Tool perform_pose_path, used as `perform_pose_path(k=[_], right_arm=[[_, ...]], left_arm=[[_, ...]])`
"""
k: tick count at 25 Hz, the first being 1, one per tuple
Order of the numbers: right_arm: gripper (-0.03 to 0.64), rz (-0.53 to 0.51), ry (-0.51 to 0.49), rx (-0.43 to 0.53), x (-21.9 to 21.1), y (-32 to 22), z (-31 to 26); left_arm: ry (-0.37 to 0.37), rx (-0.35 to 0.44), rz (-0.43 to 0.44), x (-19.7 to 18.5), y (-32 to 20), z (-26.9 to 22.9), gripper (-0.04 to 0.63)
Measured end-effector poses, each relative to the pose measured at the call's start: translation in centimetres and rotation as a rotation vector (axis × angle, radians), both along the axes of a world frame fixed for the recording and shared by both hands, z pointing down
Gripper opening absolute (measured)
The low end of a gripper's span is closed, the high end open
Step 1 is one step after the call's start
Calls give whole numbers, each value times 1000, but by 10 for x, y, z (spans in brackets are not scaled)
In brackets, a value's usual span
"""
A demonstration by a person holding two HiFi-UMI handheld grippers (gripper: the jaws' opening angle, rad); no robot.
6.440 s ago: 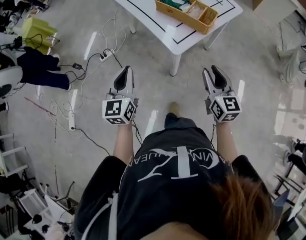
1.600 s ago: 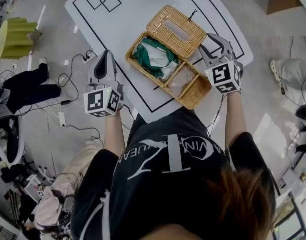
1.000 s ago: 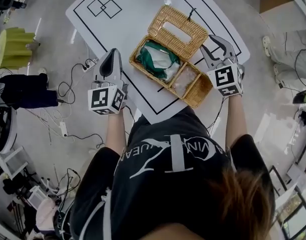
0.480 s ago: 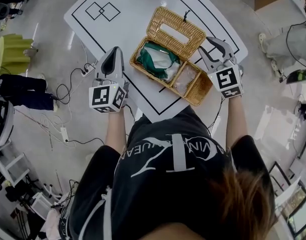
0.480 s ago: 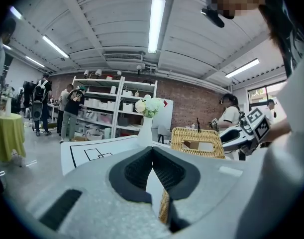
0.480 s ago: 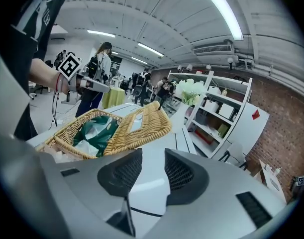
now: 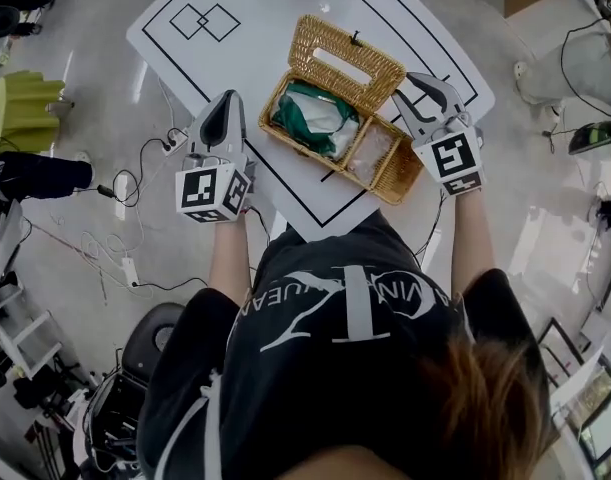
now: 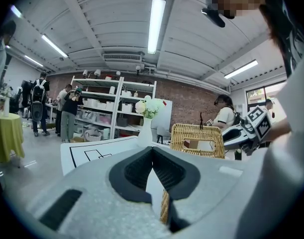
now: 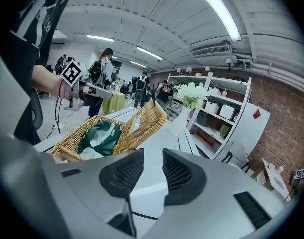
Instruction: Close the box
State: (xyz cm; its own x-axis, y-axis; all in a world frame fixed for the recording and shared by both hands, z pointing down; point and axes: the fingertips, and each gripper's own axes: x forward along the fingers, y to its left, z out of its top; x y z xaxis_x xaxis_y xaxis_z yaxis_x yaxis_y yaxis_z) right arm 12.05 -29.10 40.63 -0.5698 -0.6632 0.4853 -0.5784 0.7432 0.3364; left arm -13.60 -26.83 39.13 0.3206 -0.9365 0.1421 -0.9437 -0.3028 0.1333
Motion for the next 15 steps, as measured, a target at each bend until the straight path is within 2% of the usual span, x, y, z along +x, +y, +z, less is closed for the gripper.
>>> perform_pose_path(k=[8,15], right_arm=[[112,-19,-17,3,-13,4,-5],[120,-42,-35,-19,-29,13,0]], left_arm=[[7,-2,22,2,0,-2,11],[41,-20,192,43,3,-1,11]])
